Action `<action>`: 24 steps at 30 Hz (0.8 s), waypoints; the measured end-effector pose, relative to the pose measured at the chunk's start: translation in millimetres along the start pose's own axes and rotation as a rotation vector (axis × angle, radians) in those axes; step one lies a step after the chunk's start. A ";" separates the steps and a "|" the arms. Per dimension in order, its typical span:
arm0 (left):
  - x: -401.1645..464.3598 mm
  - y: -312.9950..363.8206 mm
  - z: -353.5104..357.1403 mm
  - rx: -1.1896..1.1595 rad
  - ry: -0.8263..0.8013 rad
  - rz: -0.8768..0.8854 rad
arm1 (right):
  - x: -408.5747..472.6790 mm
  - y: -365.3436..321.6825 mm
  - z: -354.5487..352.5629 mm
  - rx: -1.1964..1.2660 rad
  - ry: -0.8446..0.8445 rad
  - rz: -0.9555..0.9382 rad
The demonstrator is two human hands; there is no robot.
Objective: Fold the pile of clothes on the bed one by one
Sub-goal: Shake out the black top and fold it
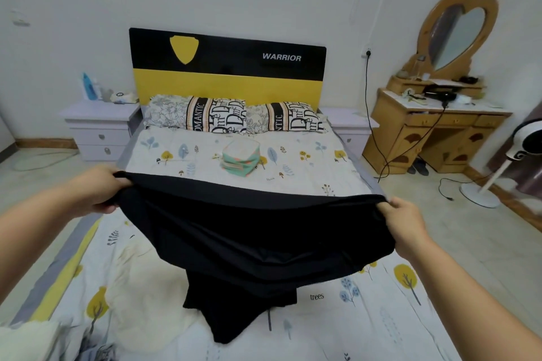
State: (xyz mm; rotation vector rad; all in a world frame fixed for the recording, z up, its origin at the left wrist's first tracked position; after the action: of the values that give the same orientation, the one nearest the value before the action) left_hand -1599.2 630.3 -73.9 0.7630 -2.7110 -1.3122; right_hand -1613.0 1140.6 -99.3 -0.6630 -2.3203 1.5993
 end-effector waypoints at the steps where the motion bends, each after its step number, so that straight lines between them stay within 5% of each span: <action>1: 0.8 -0.2 4.0 -0.114 -0.037 -0.030 | -0.8 -1.5 1.1 0.002 -0.091 0.034; 4: 7.4 -0.8 12.1 -0.421 -0.135 -0.074 | -2.8 -4.4 4.3 0.060 -0.327 0.145; 7: 14.7 -3.2 16.6 -0.563 -0.108 -0.136 | 2.8 -8.6 5.5 0.155 -0.393 0.171; 16: 40.3 23.1 54.4 -0.609 -0.138 -0.177 | 56.6 -13.7 25.4 0.003 -0.079 0.040; 24: 79.9 95.2 64.0 -0.578 0.036 0.071 | 119.0 -73.3 44.3 -0.091 0.088 -0.196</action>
State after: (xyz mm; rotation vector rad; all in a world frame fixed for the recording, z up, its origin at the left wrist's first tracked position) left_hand -1724.1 691.3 -58.3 0.6062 -2.1184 -1.8968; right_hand -1752.5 1141.8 -54.0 -0.4955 -2.3244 1.3600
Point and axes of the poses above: each hand's wrist, its own x-axis towards the middle knuckle, its own z-axis out of the palm, y = z × x, the point moved 5 cm from there along x, towards the middle knuckle, and after that the axes turned 5 degrees about y, right-handed, at the moved point
